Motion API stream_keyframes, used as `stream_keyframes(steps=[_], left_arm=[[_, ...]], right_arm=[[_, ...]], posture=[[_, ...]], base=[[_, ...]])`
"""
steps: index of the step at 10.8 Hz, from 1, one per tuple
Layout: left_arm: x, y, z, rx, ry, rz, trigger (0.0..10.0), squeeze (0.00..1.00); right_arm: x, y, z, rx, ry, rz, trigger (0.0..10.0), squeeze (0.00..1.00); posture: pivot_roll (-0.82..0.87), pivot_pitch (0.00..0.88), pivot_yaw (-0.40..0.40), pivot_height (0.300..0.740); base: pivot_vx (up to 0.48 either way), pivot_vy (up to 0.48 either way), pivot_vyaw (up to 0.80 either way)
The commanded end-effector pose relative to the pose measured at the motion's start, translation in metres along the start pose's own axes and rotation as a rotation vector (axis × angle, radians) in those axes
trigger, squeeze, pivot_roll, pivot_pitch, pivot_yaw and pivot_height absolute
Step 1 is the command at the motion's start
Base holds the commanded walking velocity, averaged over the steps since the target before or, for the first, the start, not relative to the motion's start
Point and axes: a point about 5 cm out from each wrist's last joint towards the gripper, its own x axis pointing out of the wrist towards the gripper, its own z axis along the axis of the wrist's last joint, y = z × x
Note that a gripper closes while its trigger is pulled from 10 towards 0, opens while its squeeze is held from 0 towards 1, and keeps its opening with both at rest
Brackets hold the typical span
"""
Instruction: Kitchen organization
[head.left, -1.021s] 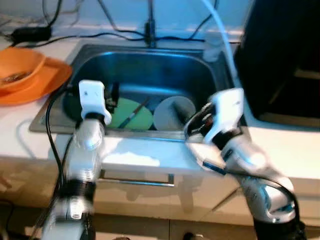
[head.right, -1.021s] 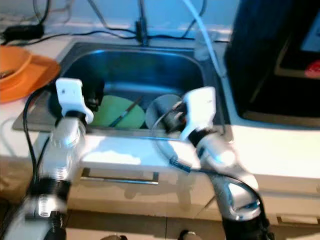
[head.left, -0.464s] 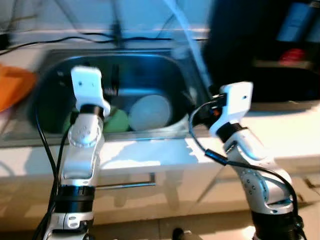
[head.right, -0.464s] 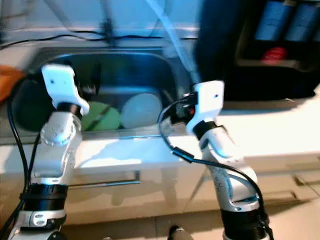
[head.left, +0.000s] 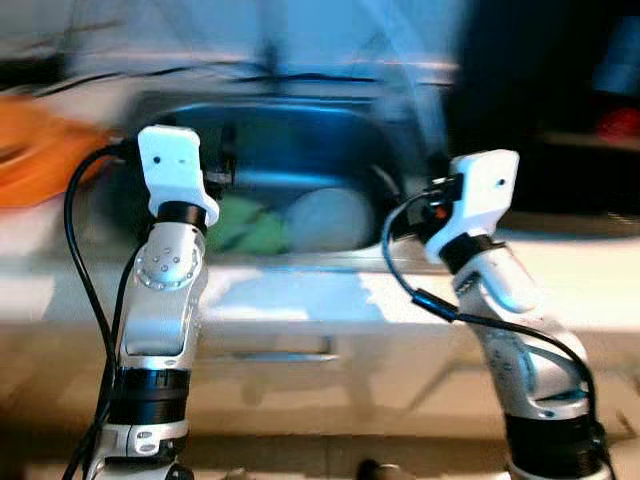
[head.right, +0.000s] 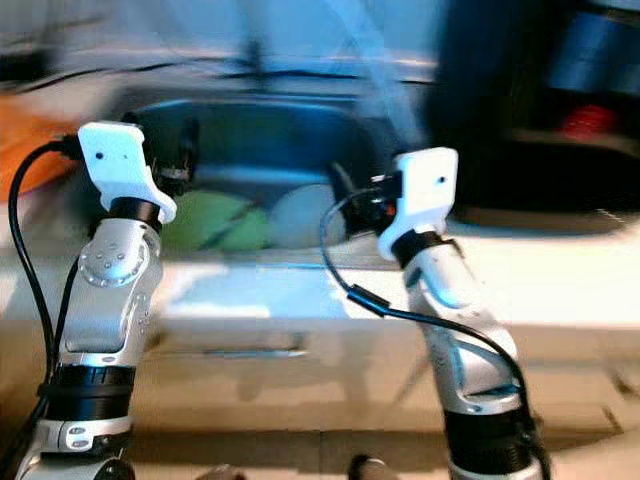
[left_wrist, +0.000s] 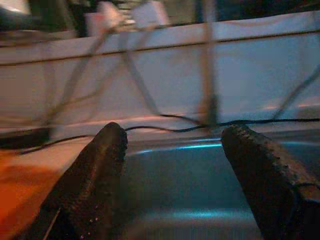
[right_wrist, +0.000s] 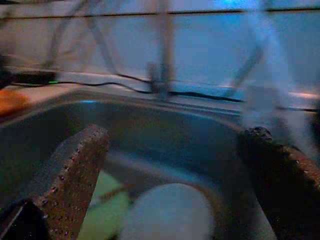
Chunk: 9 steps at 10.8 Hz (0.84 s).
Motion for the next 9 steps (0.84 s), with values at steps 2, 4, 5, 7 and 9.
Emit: stream_keyframes(steps=[2,4,5,7,9], left_arm=[[0.003,0.001,0.001,-0.004,0.01,0.002,10.0,0.0],[0.008,0.002,0.0,0.002,0.015,0.001,10.0,0.0],[0.011,0.002,0.001,0.003,0.016,0.005,10.0,0.0],[0.012,0.001,0.001,0.0,0.021,0.006,10.0,0.0],[0.013,0.001,-0.001,0.004,0.028,0.005,10.0,0.0]], right_arm=[[0.001,-0.007,0.004,-0.016,-0.028,-0.04,10.0,0.0],[0.001,-0.011,0.006,-0.016,-0.044,-0.067,10.0,0.0],[0.001,-0.013,0.008,-0.015,-0.057,-0.083,10.0,0.0],[0.001,-0.016,0.009,-0.013,-0.068,-0.099,10.0,0.0],[0.001,-0.018,0.009,-0.014,-0.076,-0.113,10.0,0.0]], posture=[[-0.06,0.045,0.004,0.74],[-0.07,0.035,0.002,0.74],[-0.07,0.032,0.004,0.74],[-0.07,0.031,0.007,0.74],[-0.07,0.032,0.007,0.74]], base=[[0.0,0.174,0.0],[0.0,0.48,0.0],[0.0,0.48,0.0],[0.0,0.48,0.0],[0.0,0.48,0.0]])
